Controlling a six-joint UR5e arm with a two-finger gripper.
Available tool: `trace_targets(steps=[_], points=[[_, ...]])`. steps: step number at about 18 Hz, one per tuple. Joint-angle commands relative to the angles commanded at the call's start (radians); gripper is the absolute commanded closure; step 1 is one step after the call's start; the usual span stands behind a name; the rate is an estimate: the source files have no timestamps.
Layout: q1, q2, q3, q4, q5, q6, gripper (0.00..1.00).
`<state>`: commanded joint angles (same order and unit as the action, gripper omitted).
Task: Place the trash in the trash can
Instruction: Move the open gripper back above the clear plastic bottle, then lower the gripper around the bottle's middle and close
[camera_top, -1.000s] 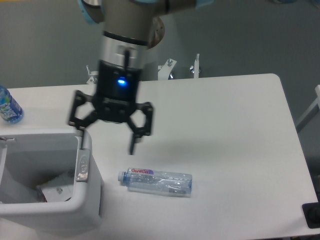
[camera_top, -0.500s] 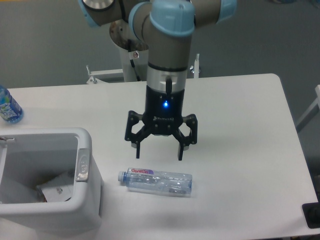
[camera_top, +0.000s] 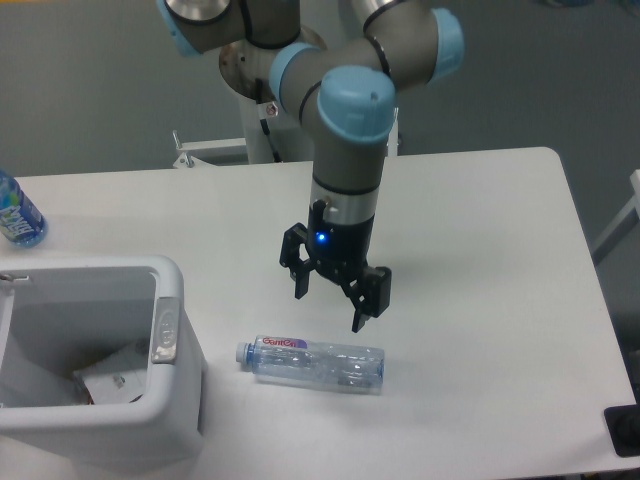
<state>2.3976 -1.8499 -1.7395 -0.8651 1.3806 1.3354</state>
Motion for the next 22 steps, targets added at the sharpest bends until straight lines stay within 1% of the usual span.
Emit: trace_targets(steps=[1, 2, 5, 9, 11, 12, 19, 22], points=[[-0.002, -0.006, -0.002, -0.005, 0.002, 0.051, 0.0], [-0.006, -0.017, -0.003, -0.008, 0.003, 0.071, 0.0], [-0.041, -0.043, -0.011, 0.001, 0.002, 0.071, 0.0], [-0.08, -0.132, 0.008, 0.015, 0.014, 0.054, 0.0], [-0.101, -0.163, 0.011, 0.049, 0.041, 0.048, 0.0], [-0.103, -0.172, 0.011, 0.06, 0.047, 0.044, 0.0], [-0.123, -0.232, 0.021, 0.081, 0.09, 0.034, 0.0], [-0.135, -0.25, 0.038, 0.092, 0.098, 0.008, 0.0]])
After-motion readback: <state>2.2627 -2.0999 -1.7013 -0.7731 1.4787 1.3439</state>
